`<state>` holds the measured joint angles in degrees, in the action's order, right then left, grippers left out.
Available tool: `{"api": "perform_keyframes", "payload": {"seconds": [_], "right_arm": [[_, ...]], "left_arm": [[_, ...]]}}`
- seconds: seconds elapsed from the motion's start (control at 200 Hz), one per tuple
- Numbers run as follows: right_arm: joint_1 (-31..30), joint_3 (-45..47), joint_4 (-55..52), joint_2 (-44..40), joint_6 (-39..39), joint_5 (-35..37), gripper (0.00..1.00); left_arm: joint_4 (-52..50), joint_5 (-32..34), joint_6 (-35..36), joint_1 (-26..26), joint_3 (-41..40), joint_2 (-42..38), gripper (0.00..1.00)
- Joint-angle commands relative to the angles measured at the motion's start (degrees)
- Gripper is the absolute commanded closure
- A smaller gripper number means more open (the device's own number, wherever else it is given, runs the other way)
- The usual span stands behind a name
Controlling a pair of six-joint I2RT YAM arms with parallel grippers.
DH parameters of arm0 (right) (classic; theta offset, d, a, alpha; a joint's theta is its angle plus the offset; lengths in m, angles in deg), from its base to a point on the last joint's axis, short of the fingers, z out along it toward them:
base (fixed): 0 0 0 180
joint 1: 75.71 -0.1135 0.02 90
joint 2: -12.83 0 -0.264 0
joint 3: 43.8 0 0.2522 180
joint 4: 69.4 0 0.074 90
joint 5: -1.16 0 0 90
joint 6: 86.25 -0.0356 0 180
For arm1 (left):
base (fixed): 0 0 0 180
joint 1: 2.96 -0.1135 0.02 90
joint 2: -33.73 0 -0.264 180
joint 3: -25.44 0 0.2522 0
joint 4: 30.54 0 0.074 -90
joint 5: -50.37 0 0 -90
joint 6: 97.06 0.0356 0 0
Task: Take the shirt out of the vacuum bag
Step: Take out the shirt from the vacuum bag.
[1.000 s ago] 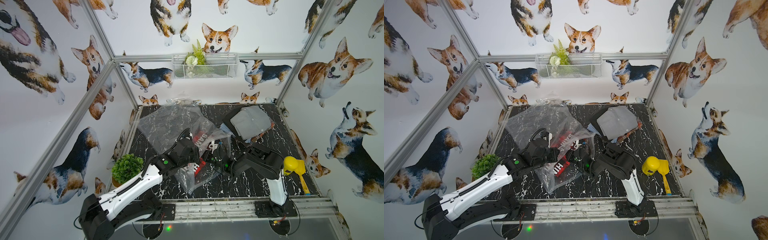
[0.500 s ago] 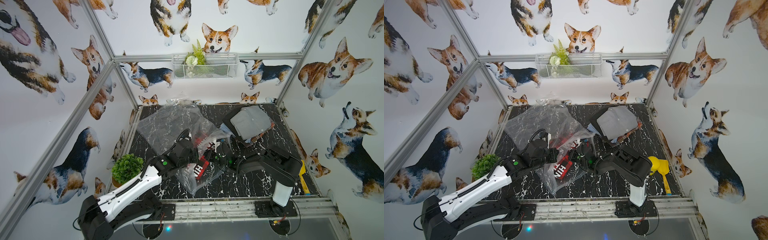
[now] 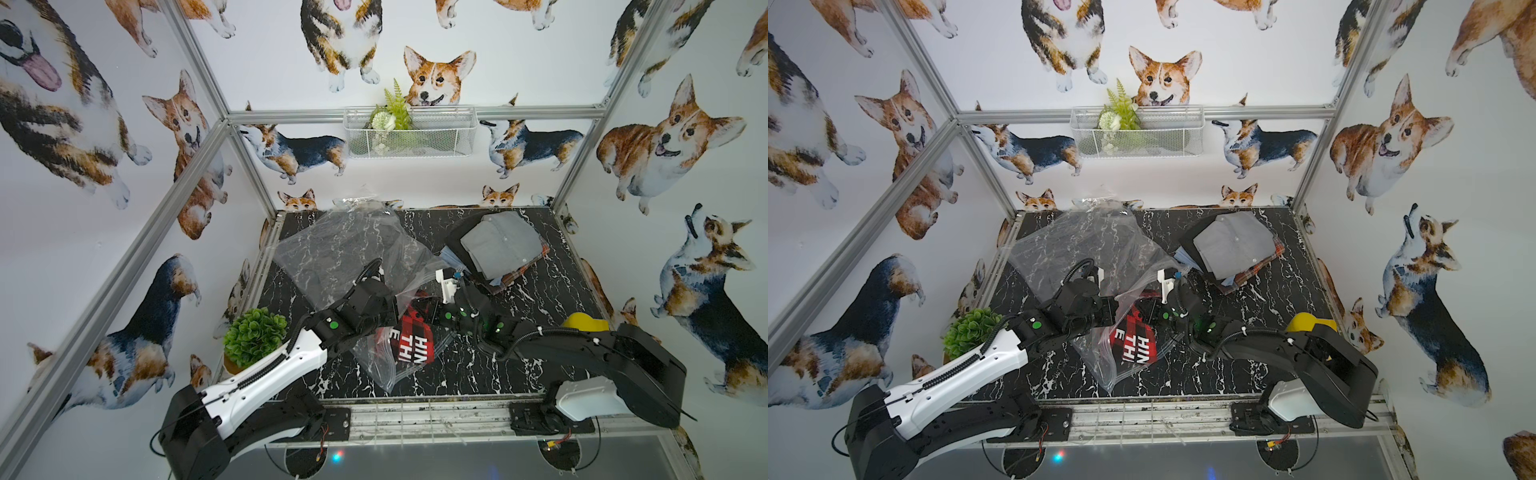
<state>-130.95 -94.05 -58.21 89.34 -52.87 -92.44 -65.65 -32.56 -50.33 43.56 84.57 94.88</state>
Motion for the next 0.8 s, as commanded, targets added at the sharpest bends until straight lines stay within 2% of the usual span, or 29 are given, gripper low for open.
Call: {"api": "perform_keyframes", "payload": {"seconds": [0.0, 0.395, 0.59, 0.796], "right_arm": [[-0.1, -0.1, -4.8, -4.9, 2.1, 0.5, 1.0], [-0.1, -1.0, -18.4, -23.4, 3.6, 2.0, 1.0], [-0.1, -3.4, -31.6, -35.5, 7.4, 7.9, 1.0], [1.8, -5.9, -43.1, -43.8, 11.3, 13.4, 1.0]], "left_arm": [[1.1, 0.8, -0.2, 0.0, -0.2, 0.2, 1.0], [1.6, 0.8, -0.9, 0.0, -1.7, 0.0, 1.0], [1.2, 1.1, -0.8, 0.0, -2.4, -1.2, 1.0], [0.8, 1.3, -0.6, 0.0, -3.1, -1.9, 1.0]]}}
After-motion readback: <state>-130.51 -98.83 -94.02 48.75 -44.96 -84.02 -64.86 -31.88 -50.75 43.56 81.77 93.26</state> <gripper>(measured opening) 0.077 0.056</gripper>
